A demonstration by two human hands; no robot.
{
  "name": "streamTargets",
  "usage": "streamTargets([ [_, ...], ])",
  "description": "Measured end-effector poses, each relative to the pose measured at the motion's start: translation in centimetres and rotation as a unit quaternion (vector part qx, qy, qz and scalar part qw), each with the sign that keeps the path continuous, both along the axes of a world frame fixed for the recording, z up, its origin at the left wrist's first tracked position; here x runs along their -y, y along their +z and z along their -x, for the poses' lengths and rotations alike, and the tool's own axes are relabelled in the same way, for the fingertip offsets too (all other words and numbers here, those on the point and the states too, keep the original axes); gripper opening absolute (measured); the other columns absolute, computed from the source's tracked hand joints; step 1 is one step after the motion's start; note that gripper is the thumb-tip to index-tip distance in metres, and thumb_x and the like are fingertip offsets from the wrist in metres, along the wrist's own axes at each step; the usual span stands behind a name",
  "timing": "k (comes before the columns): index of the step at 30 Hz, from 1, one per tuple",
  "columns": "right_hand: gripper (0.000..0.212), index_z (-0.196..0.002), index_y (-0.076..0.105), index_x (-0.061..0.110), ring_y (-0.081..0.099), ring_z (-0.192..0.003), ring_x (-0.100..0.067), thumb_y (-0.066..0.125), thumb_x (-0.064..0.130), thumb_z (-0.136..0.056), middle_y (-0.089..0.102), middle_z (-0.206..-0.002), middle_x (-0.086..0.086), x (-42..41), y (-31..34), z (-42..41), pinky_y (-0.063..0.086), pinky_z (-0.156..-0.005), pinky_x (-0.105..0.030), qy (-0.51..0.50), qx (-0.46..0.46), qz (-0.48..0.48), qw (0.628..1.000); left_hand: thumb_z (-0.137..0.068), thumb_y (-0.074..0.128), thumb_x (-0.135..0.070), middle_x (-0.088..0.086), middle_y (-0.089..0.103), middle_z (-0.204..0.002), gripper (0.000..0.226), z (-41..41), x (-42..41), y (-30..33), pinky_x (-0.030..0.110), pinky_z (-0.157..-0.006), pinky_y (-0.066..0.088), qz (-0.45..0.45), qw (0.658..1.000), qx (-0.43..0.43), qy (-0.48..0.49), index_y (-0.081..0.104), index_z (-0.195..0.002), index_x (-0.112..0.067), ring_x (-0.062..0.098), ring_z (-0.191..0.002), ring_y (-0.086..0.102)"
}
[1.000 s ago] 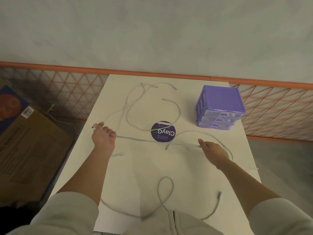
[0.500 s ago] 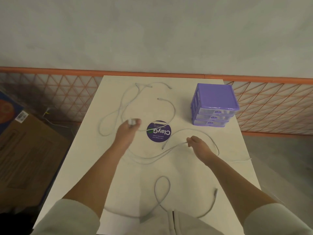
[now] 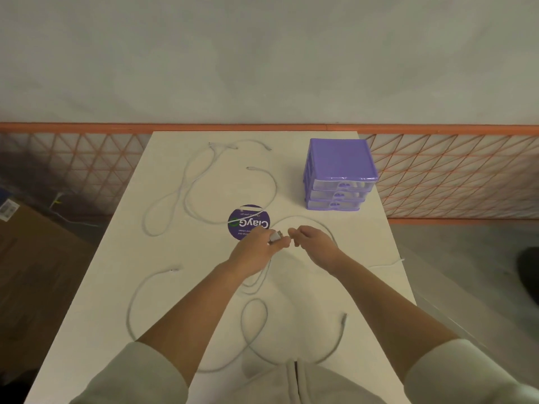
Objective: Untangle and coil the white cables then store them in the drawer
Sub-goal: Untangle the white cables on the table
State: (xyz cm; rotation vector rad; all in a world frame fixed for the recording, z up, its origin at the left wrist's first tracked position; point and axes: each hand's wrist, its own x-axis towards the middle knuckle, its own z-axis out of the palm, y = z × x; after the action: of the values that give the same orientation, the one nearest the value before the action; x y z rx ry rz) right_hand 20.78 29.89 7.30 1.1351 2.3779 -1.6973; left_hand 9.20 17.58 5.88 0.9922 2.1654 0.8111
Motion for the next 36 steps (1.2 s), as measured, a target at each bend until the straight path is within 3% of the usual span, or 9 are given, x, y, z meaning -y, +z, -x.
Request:
streamTargets([
  [4, 0.043, -0.073, 0.058, 0.018, 0.045, -0.07, -0.012, 0.043, 0.048, -0.1, 0.051, -0.072, 0.006, -0.5, 0.4, -1.1, 0.036, -0.065, -0.023, 0.023, -0.01, 0.029, 0.999, -0.1, 0.046, -0.037, -0.009, 0.069, -0.086, 0.027, -1.0, -0.7, 0.0, 0.029, -0.08, 0.04, 0.008, 0.995, 0.094, 0.018, 0.063, -0.1, -0.015, 0.012, -0.091, 0.059],
  [6, 0.038, -0.083, 0.063, 0.015, 0.048, -0.074, -0.013, 0.049, 0.048, -0.098, 0.056, -0.079, 0.003, -1.2, 0.3, -2.0, 0.038, -0.067, -0.024, 0.043, -0.008, 0.033, 0.999, -0.101, 0.046, -0.034, -0.008, 0.069, -0.082, 0.022, -1.3, -0.9, -0.1, 0.028, -0.078, 0.037, 0.006, 0.992, 0.115, 0.043, 0.056, -0.098, -0.014, 0.012, -0.089, 0.058],
  [10, 0.011, -0.086, 0.059, 0.023, 0.051, -0.078, -0.017, 0.059, 0.032, -0.093, 0.054, -0.077, 0.008, -3.5, -1.2, -3.9, 0.04, -0.067, -0.026, 0.111, 0.049, -0.108, 0.987, -0.1, 0.047, -0.035, -0.005, 0.058, -0.077, 0.022, -1.4, -1.1, -0.6, 0.028, -0.067, 0.034, 0.016, 0.991, 0.088, 0.103, 0.046, -0.093, -0.014, 0.009, -0.069, 0.049],
  [15, 0.031, -0.081, 0.071, 0.021, 0.047, -0.063, -0.015, 0.061, 0.048, -0.09, 0.055, -0.068, 0.004, -6.0, -1.3, -7.2, 0.037, -0.059, -0.027, 0.077, 0.067, -0.093, 0.99, -0.1, 0.047, -0.037, -0.004, 0.057, -0.077, 0.025, -0.6, -0.5, -1.3, 0.032, -0.07, 0.034, 0.02, 0.986, 0.064, 0.155, 0.043, -0.082, -0.019, 0.018, -0.074, 0.05],
  [18, 0.037, -0.073, 0.068, 0.02, 0.045, -0.058, -0.013, 0.067, 0.055, -0.084, 0.051, -0.062, 0.006, -7.3, -1.0, -8.8, 0.035, -0.054, -0.025, 0.058, 0.085, -0.1, 0.99, -0.099, 0.047, -0.035, -0.003, 0.056, -0.077, 0.024, -0.3, -0.2, -1.2, 0.032, -0.071, 0.034, 0.017, 0.981, 0.054, 0.183, 0.047, -0.09, -0.013, 0.02, -0.074, 0.05],
  [22, 0.005, -0.093, 0.063, 0.021, 0.052, -0.075, -0.019, 0.063, 0.026, -0.092, 0.052, -0.075, 0.006, -9.0, -1.8, -10.0, 0.036, -0.055, -0.022, 0.05, 0.077, -0.174, 0.981, -0.099, 0.047, -0.03, 0.001, 0.054, -0.076, 0.022, 0.3, 0.3, -1.3, 0.032, -0.072, 0.034, 0.004, 0.973, 0.042, 0.226, 0.05, -0.101, -0.008, 0.024, -0.078, 0.051],
  [24, 0.014, -0.094, 0.064, 0.016, 0.053, -0.079, -0.022, 0.056, 0.026, -0.097, 0.056, -0.082, 0.0, -9.7, -1.9, -10.3, 0.036, -0.057, -0.02, 0.048, 0.075, -0.194, 0.977, -0.1, 0.047, -0.03, 0.002, 0.054, -0.076, 0.022, 0.5, 0.5, -1.5, 0.032, -0.071, 0.034, 0.003, 0.97, 0.038, 0.241, 0.05, -0.103, -0.008, 0.025, -0.078, 0.051],
  [30, 0.045, -0.065, 0.063, 0.011, 0.043, -0.054, -0.017, 0.07, 0.053, -0.082, 0.047, -0.056, 0.004, -11.2, -1.3, -11.4, 0.032, -0.051, -0.027, -0.046, 0.064, -0.117, 0.99, -0.1, 0.046, -0.032, 0.009, 0.057, -0.087, 0.024, 1.1, 0.7, -1.7, 0.032, -0.074, 0.036, 0.001, 0.961, 0.035, 0.275, 0.05, -0.108, -0.01, 0.025, -0.08, 0.051],
  [36, 0.02, -0.084, 0.071, 0.013, 0.042, -0.067, -0.014, 0.058, 0.022, -0.094, 0.054, -0.071, 0.005, -12.6, -0.5, -12.0, 0.03, -0.058, -0.022, -0.036, 0.018, -0.044, 0.998, -0.099, 0.047, -0.032, 0.009, 0.056, -0.087, 0.027, 1.3, 1.0, -2.2, 0.032, -0.068, 0.032, -0.005, 0.947, 0.049, 0.319, 0.05, -0.104, -0.006, 0.025, -0.078, 0.049],
])
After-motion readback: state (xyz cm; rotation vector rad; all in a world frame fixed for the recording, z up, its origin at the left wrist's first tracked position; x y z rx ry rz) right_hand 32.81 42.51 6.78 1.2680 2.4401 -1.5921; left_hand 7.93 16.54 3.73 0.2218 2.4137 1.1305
